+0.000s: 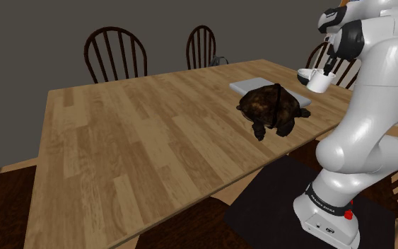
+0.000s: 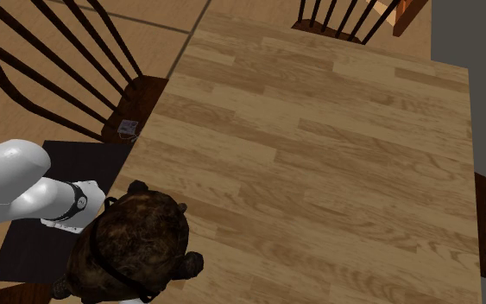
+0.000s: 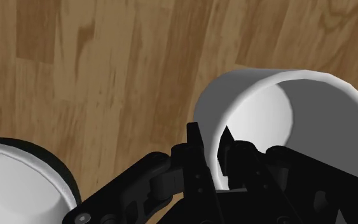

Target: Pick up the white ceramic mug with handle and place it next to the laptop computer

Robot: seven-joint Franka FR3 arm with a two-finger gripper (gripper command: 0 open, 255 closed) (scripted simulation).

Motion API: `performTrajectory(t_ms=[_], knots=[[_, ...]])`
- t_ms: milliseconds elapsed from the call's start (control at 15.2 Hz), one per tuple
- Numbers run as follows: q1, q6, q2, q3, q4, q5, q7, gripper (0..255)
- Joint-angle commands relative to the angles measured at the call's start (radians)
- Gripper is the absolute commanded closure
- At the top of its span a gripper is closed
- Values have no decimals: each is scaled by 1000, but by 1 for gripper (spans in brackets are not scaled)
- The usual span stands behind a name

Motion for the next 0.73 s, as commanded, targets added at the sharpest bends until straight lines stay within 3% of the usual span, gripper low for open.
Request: performTrajectory(t_ms=[0,660], knots=[[3,27,0,1,-26,1,0,255],[10,141,10,7,-133,9,-4,255]])
